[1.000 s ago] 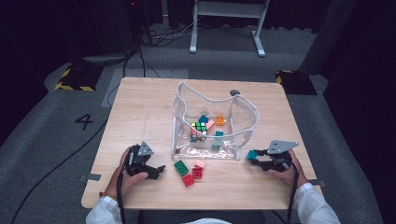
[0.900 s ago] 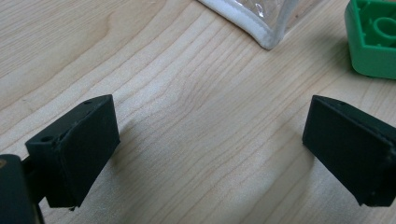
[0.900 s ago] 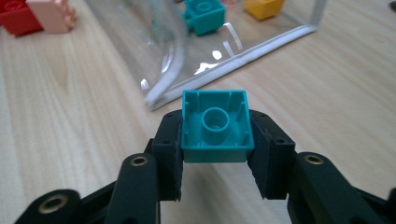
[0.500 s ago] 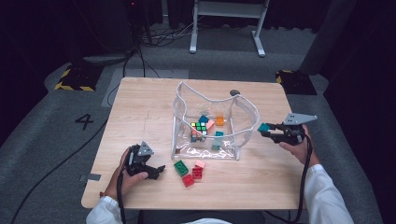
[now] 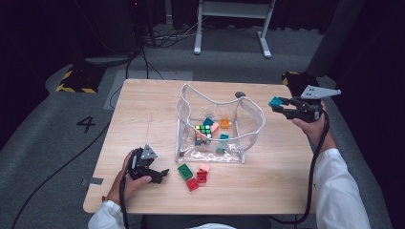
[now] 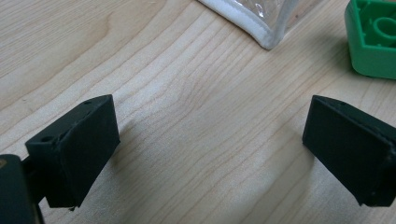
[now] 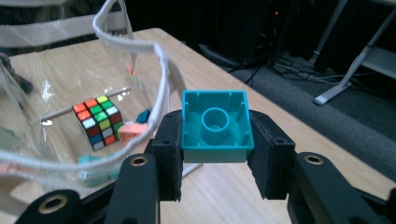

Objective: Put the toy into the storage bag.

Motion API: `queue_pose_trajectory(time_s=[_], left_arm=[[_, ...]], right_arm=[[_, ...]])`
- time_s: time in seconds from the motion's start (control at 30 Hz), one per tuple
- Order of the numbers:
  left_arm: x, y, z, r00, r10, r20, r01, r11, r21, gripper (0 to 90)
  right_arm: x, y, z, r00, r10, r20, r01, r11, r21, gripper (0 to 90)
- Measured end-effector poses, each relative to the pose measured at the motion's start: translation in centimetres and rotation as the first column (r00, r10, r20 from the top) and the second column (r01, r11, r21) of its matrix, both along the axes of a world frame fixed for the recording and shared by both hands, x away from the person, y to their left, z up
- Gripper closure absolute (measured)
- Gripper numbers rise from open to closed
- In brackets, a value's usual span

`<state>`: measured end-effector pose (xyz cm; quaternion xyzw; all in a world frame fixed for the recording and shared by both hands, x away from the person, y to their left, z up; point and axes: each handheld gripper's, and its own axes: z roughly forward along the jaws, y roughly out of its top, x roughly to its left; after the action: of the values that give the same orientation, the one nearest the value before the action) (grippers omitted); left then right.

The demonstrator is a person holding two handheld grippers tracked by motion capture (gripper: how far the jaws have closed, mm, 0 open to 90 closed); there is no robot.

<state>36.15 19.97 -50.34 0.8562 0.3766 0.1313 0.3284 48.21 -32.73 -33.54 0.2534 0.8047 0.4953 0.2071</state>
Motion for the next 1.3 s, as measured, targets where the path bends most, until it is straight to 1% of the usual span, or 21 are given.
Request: queue_pose_trajectory(time_s=[0.03,0.1,0.17,0.23,0.27,0.33,0.37,0.4,0.47,0.63,0.7,0.77,0.8,0.83,0.9,0.93,1.0,1.07,1.13,1.23,1.3], left_arm=[[0.0,0.0,0.0,1.0000,-0.001,0.000,0.001,1.0000,0.001,3.9],[0.0,0.0,0.0,1.0000,0.000,0.000,0.000,1.0000,0.000,3.9],[0.0,0.0,0.0,1.0000,0.000,0.000,0.000,1.0000,0.000,3.9],[0.0,0.0,0.0,1.0000,-0.001,0.000,0.001,1.0000,0.002,3.9],[0.0,0.0,0.0,1.0000,-0.001,0.000,0.001,1.0000,0.001,3.9],[0.0,0.0,0.0,1.0000,0.001,0.001,-0.001,1.0000,0.000,3.9],[0.0,0.0,0.0,1.0000,0.000,0.000,0.000,1.0000,0.000,3.9],[0.0,0.0,0.0,1.0000,0.000,0.000,0.000,1.0000,0.000,3.9],[0.0,0.0,0.0,1.0000,0.001,0.000,-0.001,1.0000,-0.001,3.9],[0.0,0.0,0.0,1.0000,0.000,0.001,0.000,1.0000,0.001,3.9],[0.0,0.0,0.0,1.0000,0.000,0.001,0.000,1.0000,0.001,3.9],[0.0,0.0,0.0,1.0000,0.000,0.002,0.000,1.0000,0.002,3.9],[0.0,0.0,0.0,1.0000,0.000,0.000,0.000,1.0000,0.000,3.9],[0.0,0.0,0.0,1.0000,0.000,0.000,0.000,1.0000,0.000,3.9],[0.0,0.0,0.0,1.0000,-0.001,0.000,0.001,1.0000,0.002,3.9],[0.0,0.0,0.0,1.0000,-0.001,0.000,0.001,1.0000,0.002,3.9],[0.0,0.0,0.0,1.0000,-0.001,0.000,0.001,1.0000,0.002,3.9],[0.0,0.0,0.0,1.0000,0.000,0.002,0.000,1.0000,0.001,3.9],[0.0,0.0,0.0,1.0000,0.001,0.000,-0.001,1.0000,0.000,3.9],[0.0,0.0,0.0,1.0000,-0.001,0.000,0.001,1.0000,0.002,3.9],[0.0,0.0,0.0,1.0000,0.000,0.001,0.000,1.0000,0.002,3.9]], right_arm=[[0.1,0.0,0.5,0.9999,0.002,0.017,-0.002,1.000,0.009,59.4],[0.2,0.1,1.0,0.9998,0.000,0.019,-0.001,1.000,0.019,59.4],[0.3,0.2,1.5,0.9995,-0.008,0.031,0.008,1.000,0.010,59.4],[0.4,0.2,1.9,0.9995,-0.007,0.031,0.007,1.000,0.012,59.4],[0.4,0.3,2.0,0.9993,-0.001,0.038,0.001,1.000,0.019,59.4],[0.3,0.5,2.4,0.9994,-0.003,0.033,0.002,1.000,0.019,59.4],[0.3,0.7,2.6,0.9994,0.003,0.033,-0.004,1.000,0.018,59.4],[0.3,0.8,2.8,0.9990,0.011,0.043,-0.011,1.000,0.019,59.4],[0.2,1.2,3.1,0.9988,0.024,0.044,-0.025,0.999,0.024,59.3],[0.1,2.6,3.9,0.9970,0.066,0.041,-0.067,0.998,0.018,59.4],[-0.1,3.4,4.1,0.9952,0.086,0.046,-0.087,0.996,0.009,59.4],[-0.1,4.1,4.2,0.9931,0.107,0.049,-0.107,0.994,0.013,59.4],[-0.2,4.6,4.3,0.9921,0.118,0.043,-0.119,0.993,0.016,59.4],[-0.2,5.2,4.3,0.9900,0.134,0.046,-0.134,0.991,0.005,59.4],[-0.3,6.0,4.3,0.9889,0.145,0.030,-0.145,0.989,-0.001,59.4],[-0.2,6.5,4.2,0.9839,0.171,0.050,-0.171,0.985,-0.009,59.4],[-0.2,7.5,4.1,0.9786,0.200,0.046,-0.200,0.980,-0.020,59.4],[-0.2,8.5,4.0,0.9737,0.223,0.046,-0.221,0.974,-0.044,59.4],[-0.3,9.5,3.8,0.9689,0.245,0.037,-0.242,0.968,-0.072,59.4],[-0.3,10.8,3.6,0.9587,0.284,0.019,-0.281,0.956,-0.087,59.4],[-0.3,11.7,3.4,0.9528,0.304,0.007,-0.301,0.947,-0.108,59.4]])
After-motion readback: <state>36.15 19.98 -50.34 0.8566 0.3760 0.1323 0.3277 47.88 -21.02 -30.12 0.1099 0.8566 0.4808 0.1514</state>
